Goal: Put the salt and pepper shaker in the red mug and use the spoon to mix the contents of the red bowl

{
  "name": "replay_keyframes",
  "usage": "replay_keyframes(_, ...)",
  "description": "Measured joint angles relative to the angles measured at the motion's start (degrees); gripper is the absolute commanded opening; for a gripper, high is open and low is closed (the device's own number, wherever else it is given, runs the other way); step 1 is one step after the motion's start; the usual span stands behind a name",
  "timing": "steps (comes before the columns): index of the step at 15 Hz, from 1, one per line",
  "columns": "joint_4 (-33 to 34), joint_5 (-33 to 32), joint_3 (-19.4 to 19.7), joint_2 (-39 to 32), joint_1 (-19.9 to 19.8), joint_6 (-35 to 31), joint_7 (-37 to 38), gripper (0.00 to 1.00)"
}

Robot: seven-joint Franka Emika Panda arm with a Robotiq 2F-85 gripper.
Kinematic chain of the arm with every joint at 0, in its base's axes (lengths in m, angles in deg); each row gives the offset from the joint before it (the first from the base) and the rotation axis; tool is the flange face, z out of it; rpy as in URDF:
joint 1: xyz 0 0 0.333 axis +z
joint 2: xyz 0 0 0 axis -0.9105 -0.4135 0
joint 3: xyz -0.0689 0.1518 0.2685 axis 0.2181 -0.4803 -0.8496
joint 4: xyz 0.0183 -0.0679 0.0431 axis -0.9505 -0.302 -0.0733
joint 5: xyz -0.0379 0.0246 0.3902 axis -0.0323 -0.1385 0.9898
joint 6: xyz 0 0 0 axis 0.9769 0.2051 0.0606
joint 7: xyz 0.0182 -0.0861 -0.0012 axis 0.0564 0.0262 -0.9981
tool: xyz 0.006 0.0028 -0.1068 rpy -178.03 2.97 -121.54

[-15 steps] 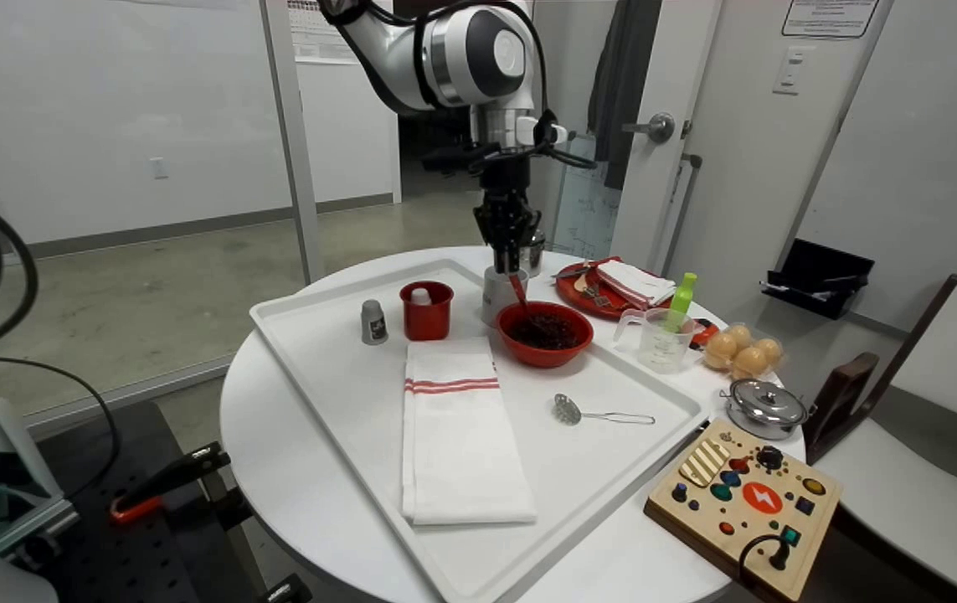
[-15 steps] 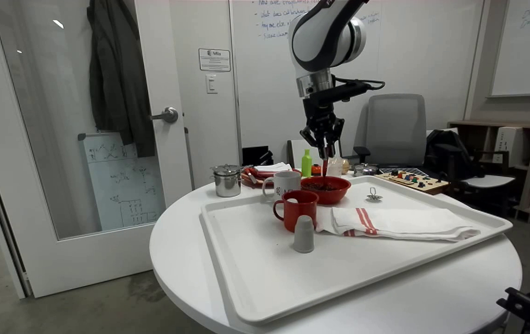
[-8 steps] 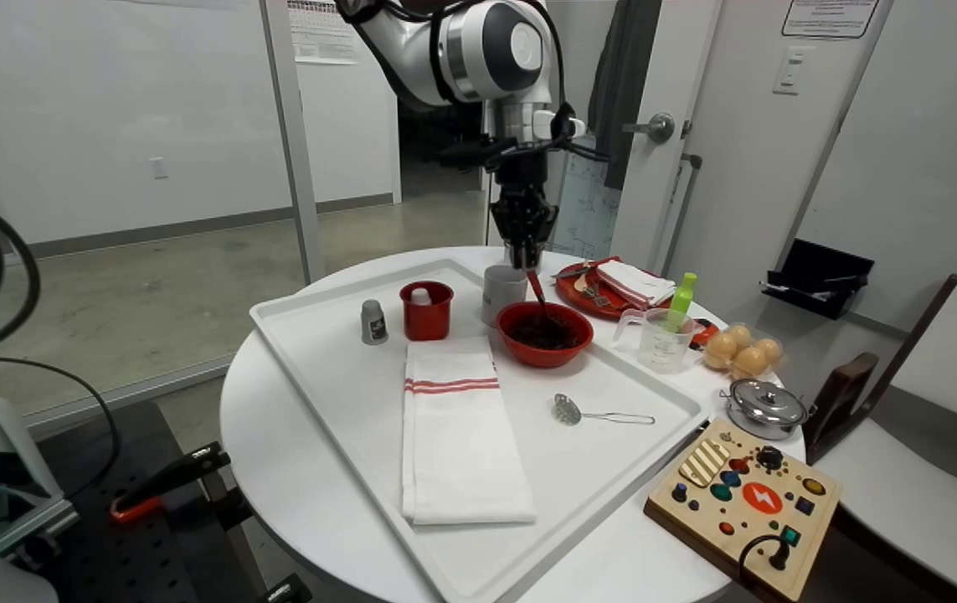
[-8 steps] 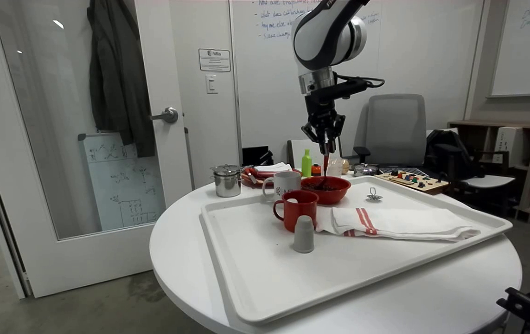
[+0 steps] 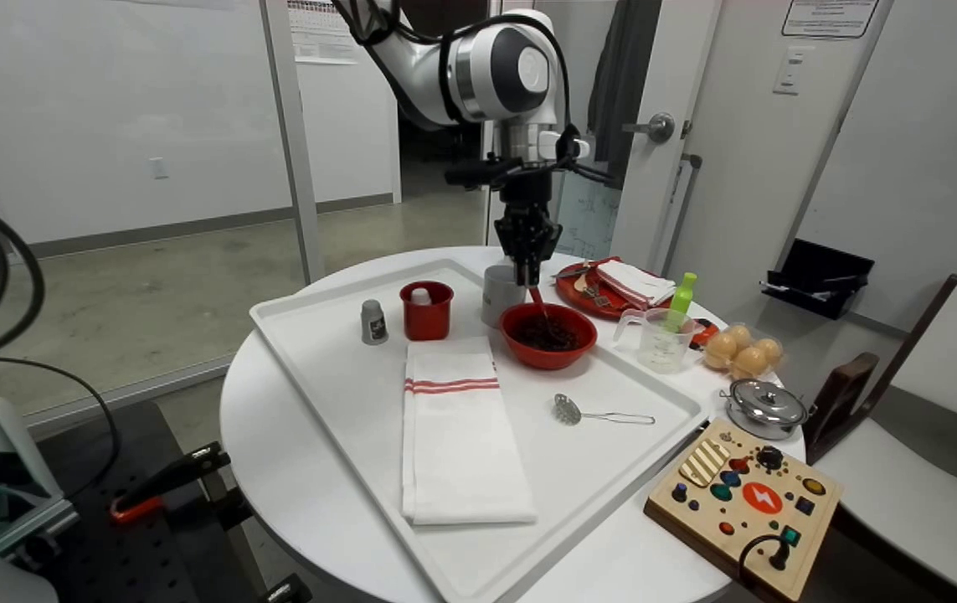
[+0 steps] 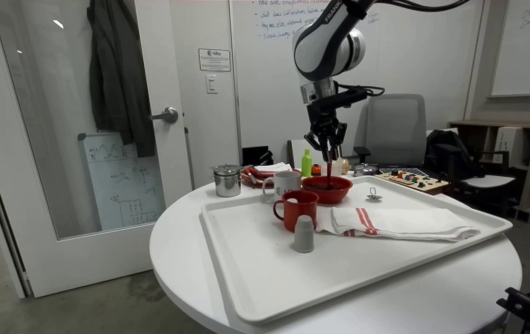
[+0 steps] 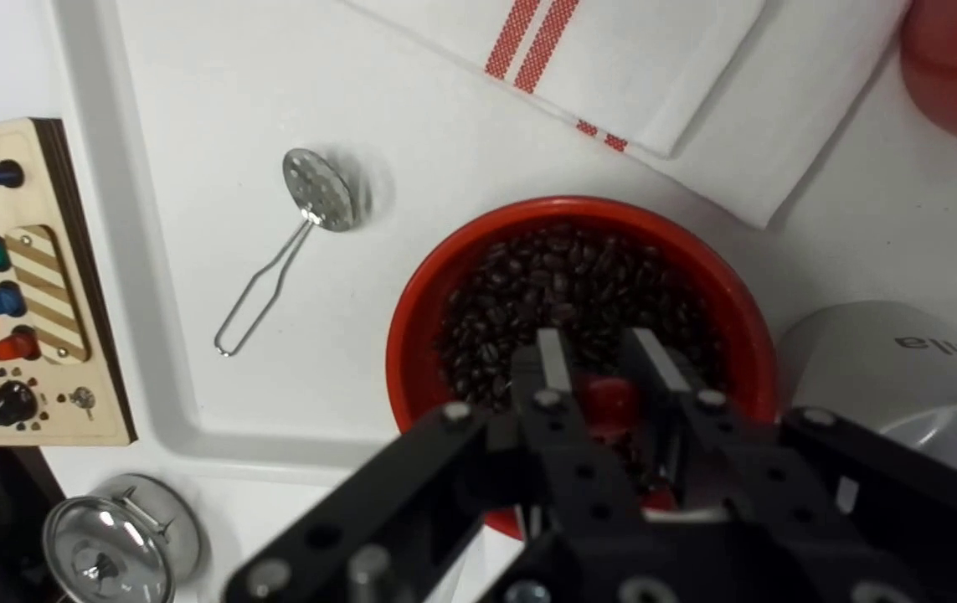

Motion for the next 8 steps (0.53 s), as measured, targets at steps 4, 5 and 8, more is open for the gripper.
replay_keyframes(4, -0.9, 0.0, 0.0, 0.1, -0.2, -0.1, 0.0, 0.11)
replay_keyframes(5, -1.3, 0.0, -0.1, 0.3, -0.2, -0.3, 0.0, 0.11)
replay_keyframes(8, -2.8, 0.0, -0.6, 1.0, 0.0, -1.2, -0.3, 0.11)
